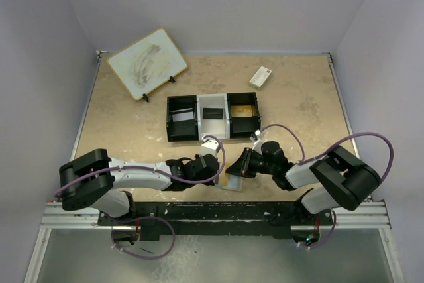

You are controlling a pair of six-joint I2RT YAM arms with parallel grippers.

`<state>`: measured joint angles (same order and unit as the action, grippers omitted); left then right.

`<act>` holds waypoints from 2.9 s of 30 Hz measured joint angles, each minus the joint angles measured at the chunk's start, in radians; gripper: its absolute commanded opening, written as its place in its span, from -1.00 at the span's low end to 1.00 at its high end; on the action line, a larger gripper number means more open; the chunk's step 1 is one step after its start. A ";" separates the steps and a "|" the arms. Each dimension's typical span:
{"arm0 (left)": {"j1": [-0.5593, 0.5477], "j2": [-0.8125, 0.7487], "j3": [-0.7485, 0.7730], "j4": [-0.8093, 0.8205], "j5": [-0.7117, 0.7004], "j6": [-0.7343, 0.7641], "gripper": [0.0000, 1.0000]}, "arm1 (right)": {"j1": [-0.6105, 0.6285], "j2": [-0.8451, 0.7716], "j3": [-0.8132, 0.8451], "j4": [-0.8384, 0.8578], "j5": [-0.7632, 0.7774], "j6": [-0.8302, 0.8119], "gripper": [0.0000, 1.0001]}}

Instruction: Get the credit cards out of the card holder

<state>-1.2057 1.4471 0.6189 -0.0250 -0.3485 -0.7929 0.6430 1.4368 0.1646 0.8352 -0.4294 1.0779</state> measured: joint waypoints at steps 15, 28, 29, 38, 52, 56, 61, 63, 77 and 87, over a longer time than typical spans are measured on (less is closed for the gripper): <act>-0.002 -0.002 -0.007 0.005 -0.020 -0.027 -1.00 | -0.002 0.028 -0.064 0.147 -0.021 0.055 -0.97; -0.002 0.009 -0.010 0.030 -0.023 -0.034 -1.00 | -0.002 -0.006 -0.046 0.046 0.025 0.027 -0.50; -0.002 0.011 -0.010 0.034 -0.023 -0.034 -1.00 | -0.002 0.010 -0.046 0.070 0.020 0.032 -0.48; -0.002 0.013 -0.010 0.038 -0.024 -0.034 -1.00 | -0.002 0.049 -0.049 0.146 -0.002 0.039 -1.00; -0.002 0.004 -0.013 0.029 -0.041 -0.037 -1.00 | -0.002 -0.510 0.108 -0.515 0.272 -0.177 -1.00; -0.002 -0.002 -0.016 0.026 -0.045 -0.036 -1.00 | -0.003 -0.619 0.150 -0.627 0.363 -0.259 -1.00; -0.002 -0.010 -0.019 0.015 -0.050 -0.035 -1.00 | -0.003 -0.621 0.162 -0.695 0.388 -0.326 -1.00; -0.002 -0.017 -0.024 0.013 -0.051 -0.036 -1.00 | -0.003 -0.595 0.162 -0.690 0.368 -0.335 -1.00; -0.002 -0.023 -0.028 0.008 -0.053 -0.036 -1.00 | 0.043 -0.344 0.066 -0.433 0.206 -0.164 -1.00; -0.002 -0.023 -0.028 0.005 -0.053 -0.036 -1.00 | 0.149 -0.219 0.026 -0.268 0.311 -0.021 -0.77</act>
<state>-1.2076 1.4246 0.5911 -0.0204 -0.4015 -0.8291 0.7921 1.2179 0.1909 0.5674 -0.1184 1.0565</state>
